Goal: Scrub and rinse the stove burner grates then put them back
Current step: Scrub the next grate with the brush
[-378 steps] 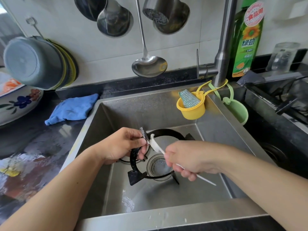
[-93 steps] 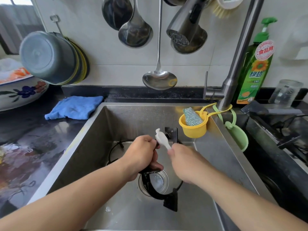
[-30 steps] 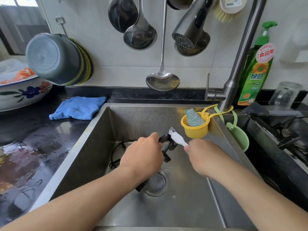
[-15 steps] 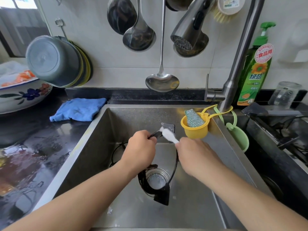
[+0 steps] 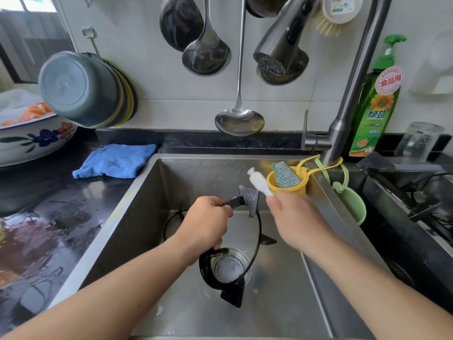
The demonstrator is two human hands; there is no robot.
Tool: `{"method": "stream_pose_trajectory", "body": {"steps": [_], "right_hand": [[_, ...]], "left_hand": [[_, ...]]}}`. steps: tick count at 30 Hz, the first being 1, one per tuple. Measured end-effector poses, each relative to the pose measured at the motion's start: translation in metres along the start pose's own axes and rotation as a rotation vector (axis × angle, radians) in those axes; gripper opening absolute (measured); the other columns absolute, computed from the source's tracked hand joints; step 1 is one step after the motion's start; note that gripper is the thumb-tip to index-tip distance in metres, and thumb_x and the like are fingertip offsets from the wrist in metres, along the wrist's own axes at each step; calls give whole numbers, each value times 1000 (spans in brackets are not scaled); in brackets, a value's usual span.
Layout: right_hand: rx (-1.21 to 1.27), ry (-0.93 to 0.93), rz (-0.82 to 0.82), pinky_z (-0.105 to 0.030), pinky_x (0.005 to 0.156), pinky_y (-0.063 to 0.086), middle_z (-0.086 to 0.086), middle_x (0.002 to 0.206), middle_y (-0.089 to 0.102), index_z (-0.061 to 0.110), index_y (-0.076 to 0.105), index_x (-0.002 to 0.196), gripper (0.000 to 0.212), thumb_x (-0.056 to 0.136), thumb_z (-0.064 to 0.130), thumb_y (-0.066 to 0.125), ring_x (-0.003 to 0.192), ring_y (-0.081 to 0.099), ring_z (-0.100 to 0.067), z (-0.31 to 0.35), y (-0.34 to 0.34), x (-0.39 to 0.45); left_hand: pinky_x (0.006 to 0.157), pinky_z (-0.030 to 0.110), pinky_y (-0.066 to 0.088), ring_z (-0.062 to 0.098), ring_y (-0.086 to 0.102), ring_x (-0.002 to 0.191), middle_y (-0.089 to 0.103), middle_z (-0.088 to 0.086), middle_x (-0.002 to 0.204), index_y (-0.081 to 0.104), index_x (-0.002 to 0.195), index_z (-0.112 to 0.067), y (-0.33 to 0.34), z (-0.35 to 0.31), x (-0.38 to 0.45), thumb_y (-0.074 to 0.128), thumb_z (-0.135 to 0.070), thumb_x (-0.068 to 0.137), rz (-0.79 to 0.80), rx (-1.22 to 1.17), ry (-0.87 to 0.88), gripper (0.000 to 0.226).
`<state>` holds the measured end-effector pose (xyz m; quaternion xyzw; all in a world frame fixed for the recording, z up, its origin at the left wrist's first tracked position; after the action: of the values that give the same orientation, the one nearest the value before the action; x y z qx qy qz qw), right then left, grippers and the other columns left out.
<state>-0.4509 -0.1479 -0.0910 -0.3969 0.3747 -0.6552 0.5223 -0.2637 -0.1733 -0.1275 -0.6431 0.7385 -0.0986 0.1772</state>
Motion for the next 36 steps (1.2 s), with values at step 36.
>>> {"method": "stream_pose_trajectory", "body": {"steps": [36], "right_hand": [[123,-319,493,-30,57,35,8,64,45,29,59,86,28,105,38,41,56,39,-6,20,12,-31]], "left_hand": [[46,27,29,16,28,44,32,-5,50,57,61,-26,31,8,-4,54,-23,72,444,202,139,11]]}}
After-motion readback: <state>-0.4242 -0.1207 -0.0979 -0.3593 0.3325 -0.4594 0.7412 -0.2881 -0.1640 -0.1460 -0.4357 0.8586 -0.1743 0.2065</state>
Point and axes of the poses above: each hand's wrist, its own x-axis towards the middle knuckle, its own y-axis out of the palm, z = x × y, the point moved 9 cm from there along x, towards the middle knuckle
